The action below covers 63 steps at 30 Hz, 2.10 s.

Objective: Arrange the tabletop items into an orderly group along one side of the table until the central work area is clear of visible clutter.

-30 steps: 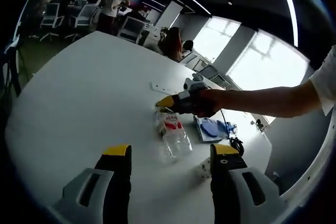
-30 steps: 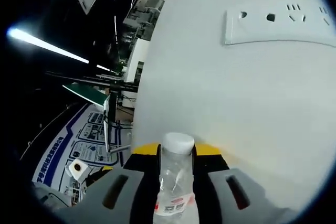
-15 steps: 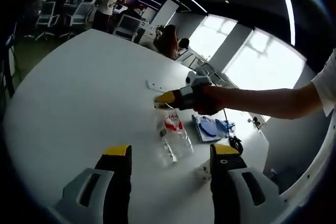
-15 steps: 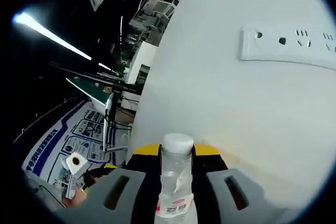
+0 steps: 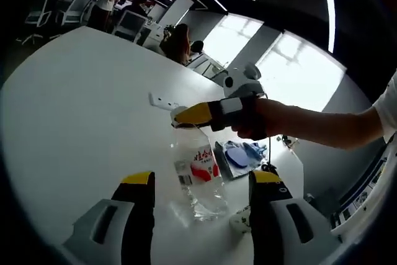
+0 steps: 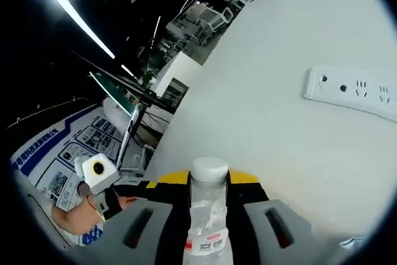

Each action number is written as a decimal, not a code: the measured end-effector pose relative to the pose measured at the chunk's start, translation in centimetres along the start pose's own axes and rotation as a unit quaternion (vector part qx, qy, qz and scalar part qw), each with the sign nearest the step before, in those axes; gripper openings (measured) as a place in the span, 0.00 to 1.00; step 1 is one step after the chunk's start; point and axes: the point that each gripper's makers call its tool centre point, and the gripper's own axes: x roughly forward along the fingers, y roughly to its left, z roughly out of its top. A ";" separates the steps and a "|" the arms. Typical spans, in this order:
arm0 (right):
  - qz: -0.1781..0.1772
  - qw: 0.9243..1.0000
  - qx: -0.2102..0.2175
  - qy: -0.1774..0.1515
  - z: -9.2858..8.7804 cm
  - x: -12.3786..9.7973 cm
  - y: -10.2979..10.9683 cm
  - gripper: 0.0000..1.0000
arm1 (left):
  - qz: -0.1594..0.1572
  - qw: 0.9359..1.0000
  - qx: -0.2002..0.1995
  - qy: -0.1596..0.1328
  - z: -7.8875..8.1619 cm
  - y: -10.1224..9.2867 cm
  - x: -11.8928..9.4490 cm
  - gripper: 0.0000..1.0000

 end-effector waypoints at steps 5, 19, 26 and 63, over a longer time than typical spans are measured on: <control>-0.006 0.999 -0.039 -0.004 0.2 -0.7 0.8 0.18 | -0.018 1.000 0.012 0.022 -0.8 -0.1 1.7 0.63; -0.011 0.996 -0.083 -0.023 -0.1 -2.2 2.3 0.18 | -0.070 0.995 0.036 0.060 -2.2 -1.3 4.6 0.56; -0.019 0.991 -0.129 -0.037 -0.4 -3.0 3.9 0.18 | -0.105 0.989 0.070 0.076 -2.4 -2.4 4.9 0.43; -0.120 0.882 -0.446 -0.088 1.1 -4.5 7.8 0.18 | -0.108 0.946 0.298 0.063 2.1 -2.1 6.4 0.40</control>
